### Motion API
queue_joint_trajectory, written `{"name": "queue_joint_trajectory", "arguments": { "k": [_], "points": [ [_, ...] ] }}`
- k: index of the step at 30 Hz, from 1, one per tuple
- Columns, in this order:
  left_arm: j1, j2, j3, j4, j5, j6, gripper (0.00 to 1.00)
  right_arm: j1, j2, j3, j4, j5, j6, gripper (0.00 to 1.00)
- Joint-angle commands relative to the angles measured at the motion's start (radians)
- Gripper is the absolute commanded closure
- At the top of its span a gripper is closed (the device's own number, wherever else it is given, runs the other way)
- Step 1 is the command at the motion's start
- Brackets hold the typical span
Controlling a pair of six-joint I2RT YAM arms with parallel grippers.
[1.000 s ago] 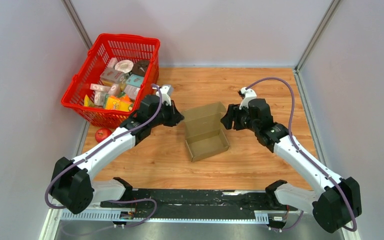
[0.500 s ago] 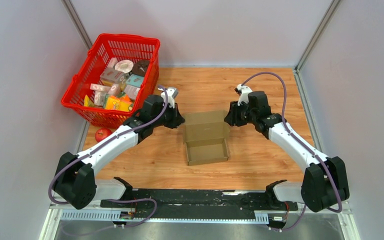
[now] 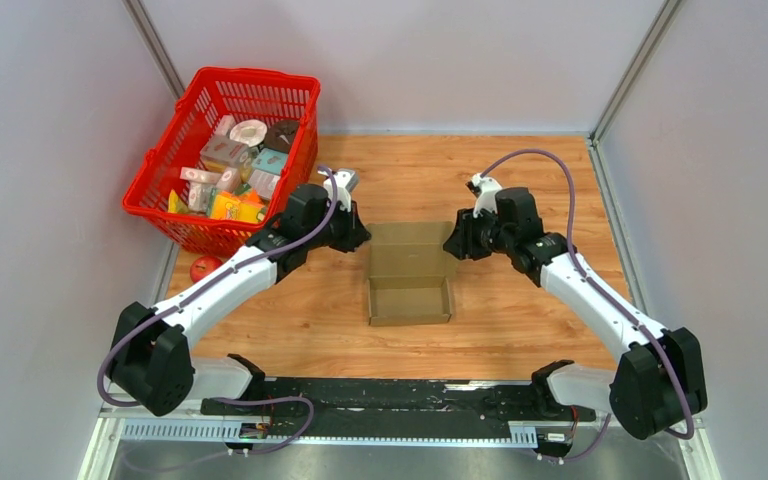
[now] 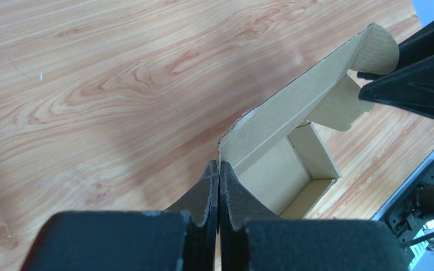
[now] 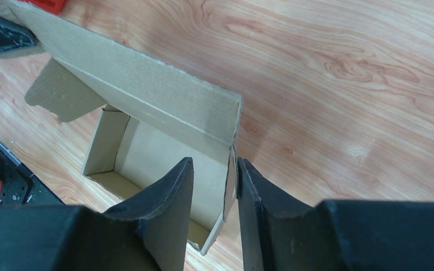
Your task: Fold the paper box
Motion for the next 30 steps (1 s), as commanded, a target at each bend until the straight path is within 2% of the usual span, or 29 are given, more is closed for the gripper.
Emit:
{"name": "queue_joint_trajectory", "arguments": {
  "k": [1,7,10,11,12,14,15,21,26,30],
  "points": [
    [-0.003,0.003,0.045,0.006,0.016,0.026,1.00,0.037,-0.011,-0.019,-0.016,0.057,0.002,0.64],
    [-0.003,-0.005,0.051,-0.013,0.012,0.037,1.00,0.056,0.007,-0.018,-0.022,0.121,-0.006,0.69],
    [-0.003,-0.003,0.052,-0.014,0.012,0.034,1.00,0.066,0.012,-0.012,-0.019,0.124,-0.007,0.77],
    [-0.003,-0.002,0.051,-0.016,0.009,0.029,0.98,0.075,0.014,-0.010,-0.018,0.149,-0.007,0.85],
    [-0.003,-0.005,0.052,-0.022,0.006,0.017,0.86,0.089,0.020,-0.006,-0.024,0.161,-0.010,0.88],
    [-0.003,-0.011,0.051,-0.051,-0.008,0.011,0.74,0.115,0.023,-0.001,-0.018,0.218,-0.016,1.00],
    [-0.003,-0.017,0.040,-0.057,-0.011,0.006,0.66,0.124,0.008,-0.009,-0.003,0.226,-0.026,1.00],
    [-0.003,-0.091,0.008,-0.155,-0.073,0.018,0.49,0.134,-0.032,-0.041,0.045,0.250,-0.030,1.00],
    [-0.003,-0.166,-0.006,-0.229,-0.111,0.021,0.46,0.134,-0.031,-0.045,0.050,0.247,-0.032,1.00],
    [-0.011,-0.163,0.011,-0.267,-0.050,0.012,0.45,0.134,-0.045,-0.045,0.051,0.244,-0.033,1.00]
  ]
}}
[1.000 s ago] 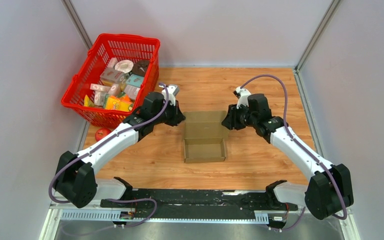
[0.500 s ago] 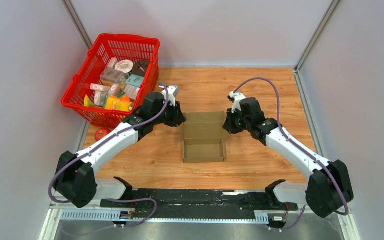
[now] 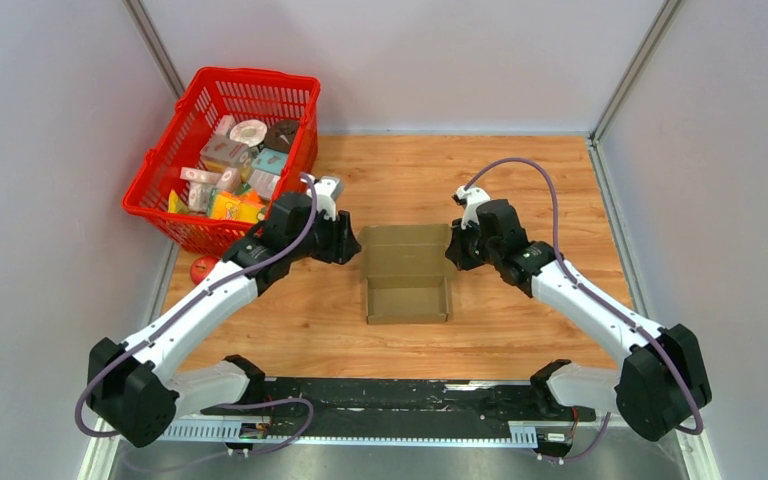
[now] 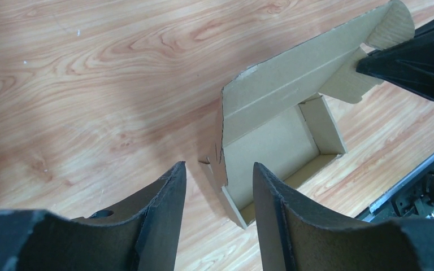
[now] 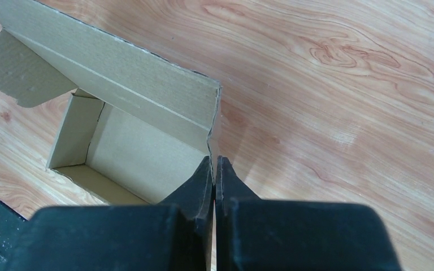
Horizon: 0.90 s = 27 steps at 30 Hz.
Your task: Fold the paper box
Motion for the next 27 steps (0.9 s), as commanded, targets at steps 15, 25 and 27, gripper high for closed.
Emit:
{"name": "queue_joint_trajectory", "arguments": {
  "k": [15,25,27],
  "points": [
    [-0.074,0.211,0.169,-0.131,-0.036,0.060,0.72,0.003,-0.052,0.013,0.050,0.028,-0.023,1.00],
    [-0.141,0.313,0.286,-0.127,-0.252,0.088,1.00,0.029,-0.013,0.060,0.105,0.193,0.071,1.00],
    [-0.149,0.311,0.287,-0.084,-0.298,0.064,1.00,0.036,-0.007,0.063,0.143,0.260,0.158,1.00]
  ]
}}
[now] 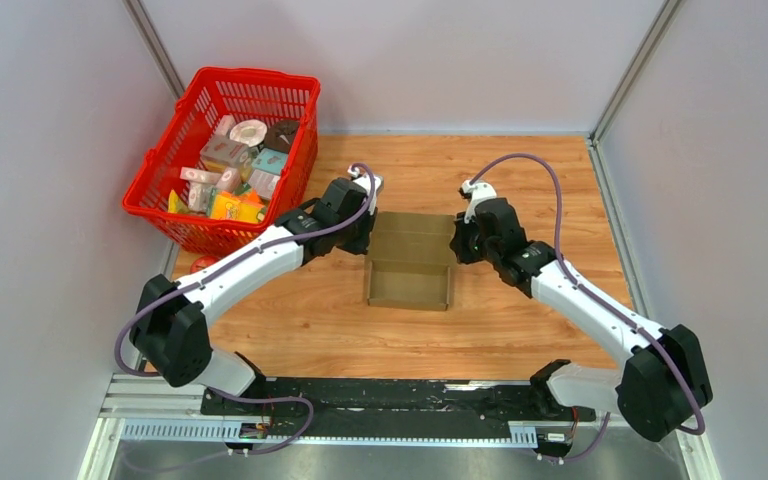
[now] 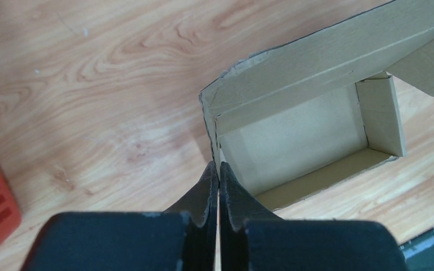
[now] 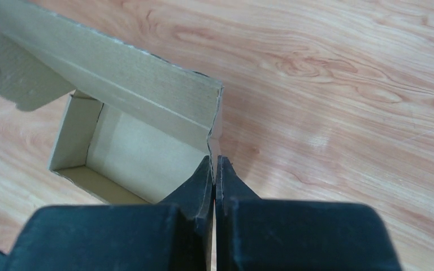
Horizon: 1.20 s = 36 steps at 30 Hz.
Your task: Fold the paper box
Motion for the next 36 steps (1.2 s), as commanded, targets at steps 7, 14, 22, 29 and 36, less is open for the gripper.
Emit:
{"name": "queue_joint_trajectory", "arguments": {
  "k": [7,14,22,29,36],
  "points": [
    [-0.028,-0.044,-0.072,0.336,-0.219,-0.120,1.00,0.056,0.051,0.032,0.256,0.401,0.174,1.00],
    [-0.071,-0.022,-0.215,0.540,-0.301,-0.236,1.00,0.168,0.086,-0.092,0.442,0.646,0.181,1.00],
    [-0.169,-0.054,-0.285,0.585,-0.428,-0.261,1.00,0.220,0.017,-0.279,0.577,0.697,0.211,1.00],
    [-0.183,-0.078,-0.374,0.594,-0.382,-0.287,1.00,0.249,-0.021,-0.336,0.565,0.685,0.223,1.00],
    [-0.203,-0.114,-0.422,0.591,-0.379,-0.276,1.00,0.307,-0.060,-0.376,0.513,0.695,0.278,0.99]
  ]
}}
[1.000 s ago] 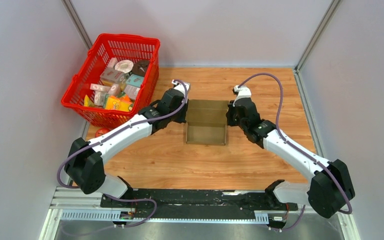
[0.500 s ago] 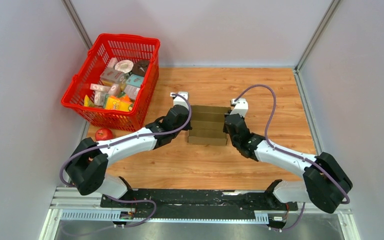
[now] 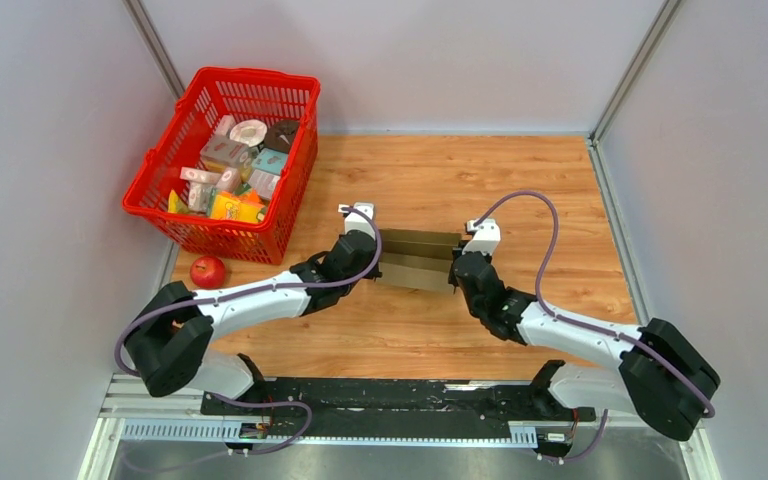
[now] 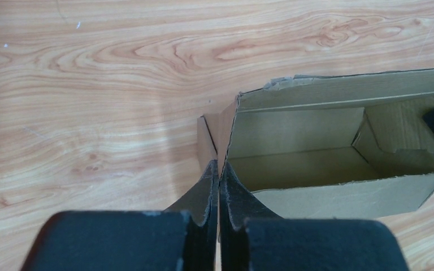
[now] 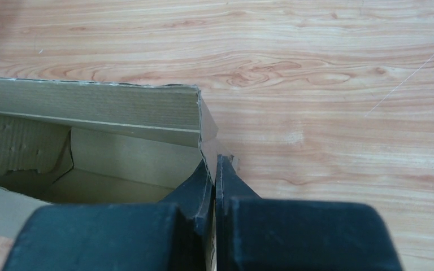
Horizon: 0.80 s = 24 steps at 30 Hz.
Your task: Fold the paper box
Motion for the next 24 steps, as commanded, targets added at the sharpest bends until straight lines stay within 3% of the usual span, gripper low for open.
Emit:
{"name": "queue_joint_trajectory", "arguments": {
  "k": [1,5,7,8,9,12,16,19,22,24],
  "points": [
    [-0.022,-0.068,-0.043,0.016,-0.008,0.007,1.00,0.036,-0.059,-0.014,-0.066,0.032,0.077,0.97],
    [-0.034,-0.079,-0.066,0.003,-0.023,0.020,1.00,0.042,-0.127,0.050,-0.300,0.025,0.138,0.86],
    [-0.037,-0.082,-0.074,0.001,-0.029,0.024,1.00,0.042,-0.160,0.102,-0.440,0.002,0.144,0.75],
    [-0.039,-0.085,-0.075,-0.004,-0.031,0.026,1.00,0.044,-0.189,0.115,-0.482,-0.007,0.144,0.68],
    [-0.040,-0.088,-0.077,-0.007,-0.034,0.026,1.00,0.042,-0.203,0.133,-0.525,-0.012,0.150,0.50],
    [-0.042,-0.085,-0.078,-0.005,-0.035,0.024,1.00,0.024,-0.269,0.150,-0.656,-0.067,0.180,0.24],
    [-0.044,-0.085,-0.072,-0.019,-0.040,0.023,1.00,0.018,-0.349,0.127,-0.705,-0.290,0.178,0.14],
    [-0.048,-0.086,-0.074,-0.017,-0.040,0.024,1.00,0.019,-0.364,0.144,-0.644,-0.507,0.050,0.09],
    [-0.048,-0.088,-0.077,-0.019,-0.048,0.026,1.00,0.006,-0.366,0.184,-0.682,-0.361,0.069,0.03],
    [-0.050,-0.089,-0.075,-0.019,-0.045,0.027,1.00,-0.029,-0.358,0.207,-0.687,-0.357,0.164,0.01]
  ]
}}
